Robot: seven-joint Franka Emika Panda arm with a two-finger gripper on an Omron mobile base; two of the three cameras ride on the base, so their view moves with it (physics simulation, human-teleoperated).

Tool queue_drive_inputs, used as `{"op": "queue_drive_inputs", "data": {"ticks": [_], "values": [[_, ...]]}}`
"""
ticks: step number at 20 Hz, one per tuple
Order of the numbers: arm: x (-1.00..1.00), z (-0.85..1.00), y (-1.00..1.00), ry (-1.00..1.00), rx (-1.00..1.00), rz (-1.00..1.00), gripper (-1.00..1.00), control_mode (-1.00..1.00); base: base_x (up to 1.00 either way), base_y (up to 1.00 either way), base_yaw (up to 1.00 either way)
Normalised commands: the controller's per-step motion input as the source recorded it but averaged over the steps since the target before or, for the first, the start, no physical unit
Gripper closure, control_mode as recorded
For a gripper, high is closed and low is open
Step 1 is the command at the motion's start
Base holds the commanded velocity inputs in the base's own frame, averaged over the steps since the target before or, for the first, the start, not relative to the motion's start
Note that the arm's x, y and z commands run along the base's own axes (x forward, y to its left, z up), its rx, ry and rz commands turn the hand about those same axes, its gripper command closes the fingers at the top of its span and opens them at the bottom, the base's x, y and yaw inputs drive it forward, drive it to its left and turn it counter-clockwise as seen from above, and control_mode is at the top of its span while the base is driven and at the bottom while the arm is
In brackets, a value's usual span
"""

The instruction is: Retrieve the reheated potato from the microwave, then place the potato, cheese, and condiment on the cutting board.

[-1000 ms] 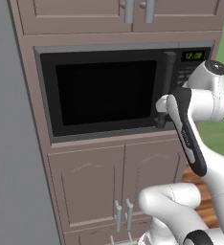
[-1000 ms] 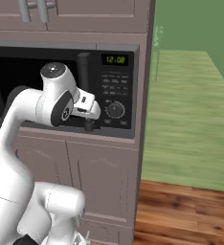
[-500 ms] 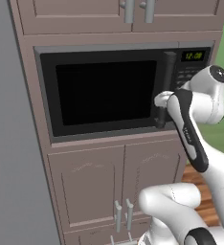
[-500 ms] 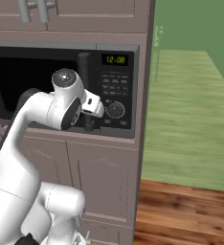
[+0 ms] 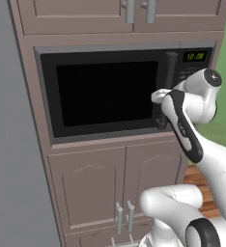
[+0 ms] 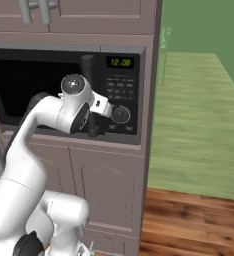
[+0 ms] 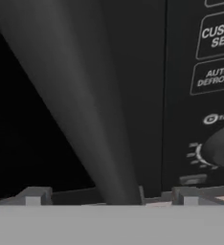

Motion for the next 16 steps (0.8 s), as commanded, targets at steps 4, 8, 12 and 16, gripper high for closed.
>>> {"op": "queue_drive_inputs", "data": {"ticks": [4,8,12,16], "values": [[0.23,0.00,0.00,-0.09,0.00,0.00,-1.00,-1.00,0.00,0.00,0.00],[0.13,-0.01,0.00,-0.13,0.00,0.00,-1.00,-1.00,0.00,0.00,0.00],[0.14,-0.05,0.00,-0.14,0.00,0.00,-1.00,-1.00,0.00,0.00,0.00],[0.18,-0.13,0.00,-0.11,0.00,0.00,1.00,-1.00,0.00,0.00,0.00]]}}
